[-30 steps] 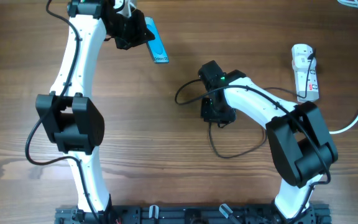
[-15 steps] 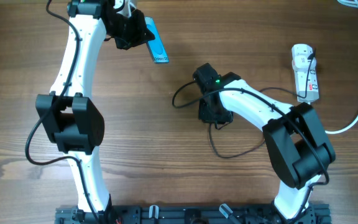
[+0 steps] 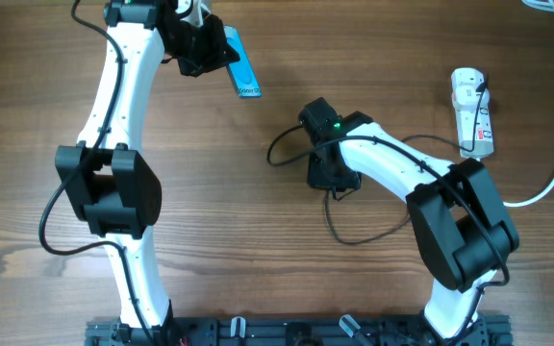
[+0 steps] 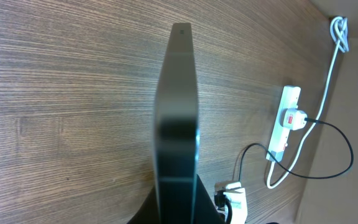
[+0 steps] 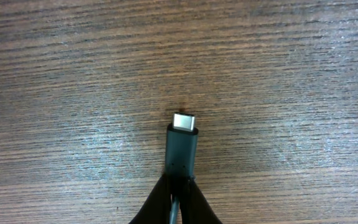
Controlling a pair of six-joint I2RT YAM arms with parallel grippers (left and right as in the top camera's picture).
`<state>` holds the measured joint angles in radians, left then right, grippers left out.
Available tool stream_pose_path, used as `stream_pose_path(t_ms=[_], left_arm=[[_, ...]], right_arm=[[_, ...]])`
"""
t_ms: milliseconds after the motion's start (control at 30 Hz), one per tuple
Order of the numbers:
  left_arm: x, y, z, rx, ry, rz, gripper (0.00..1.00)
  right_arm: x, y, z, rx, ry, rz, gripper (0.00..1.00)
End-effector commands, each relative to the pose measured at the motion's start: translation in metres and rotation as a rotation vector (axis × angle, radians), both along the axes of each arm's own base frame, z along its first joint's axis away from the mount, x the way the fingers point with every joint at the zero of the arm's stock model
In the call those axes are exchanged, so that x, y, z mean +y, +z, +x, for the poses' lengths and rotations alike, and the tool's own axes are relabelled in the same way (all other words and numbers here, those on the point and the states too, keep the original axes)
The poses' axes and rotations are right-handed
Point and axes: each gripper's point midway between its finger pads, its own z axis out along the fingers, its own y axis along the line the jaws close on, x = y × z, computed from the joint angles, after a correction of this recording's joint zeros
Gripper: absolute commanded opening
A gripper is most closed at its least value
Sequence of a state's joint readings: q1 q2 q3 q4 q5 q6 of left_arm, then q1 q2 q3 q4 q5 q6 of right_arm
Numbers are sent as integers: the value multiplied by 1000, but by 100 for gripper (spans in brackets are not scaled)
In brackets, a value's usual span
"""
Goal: Plug charger to phone and switch on socket
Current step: 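Lower the right gripper and grasp the cable behind its USB-C plug, then lift the plug and bring it toward the phone's bottom port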
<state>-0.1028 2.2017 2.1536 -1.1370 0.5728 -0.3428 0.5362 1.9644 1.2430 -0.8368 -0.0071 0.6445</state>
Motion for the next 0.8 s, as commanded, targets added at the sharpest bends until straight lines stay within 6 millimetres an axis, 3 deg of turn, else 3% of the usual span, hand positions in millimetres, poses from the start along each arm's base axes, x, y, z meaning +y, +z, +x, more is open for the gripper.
stream_pose_path(t_ms=[0, 167, 300, 400, 567, 767], left_arm=[[-1, 14, 2, -30, 2, -14, 4], [-17, 28, 0, -76, -86, -115, 4], [-31, 44, 3, -167, -174, -197, 4], [-51, 73, -2, -279, -312, -352, 4], [-67, 84, -10, -346, -406, -404, 4], [-101, 91, -30, -360, -512, -461, 4]], right_arm=[[-2, -16, -11, 54, -7, -13, 4], [5, 1, 2, 2, 21, 18, 4], [21, 45, 9, -77, 128, 121, 4], [42, 90, 1, -131, 244, 283, 4], [50, 165, -8, -307, 349, 418, 4], [49, 194, -10, -404, 400, 441, 4]])
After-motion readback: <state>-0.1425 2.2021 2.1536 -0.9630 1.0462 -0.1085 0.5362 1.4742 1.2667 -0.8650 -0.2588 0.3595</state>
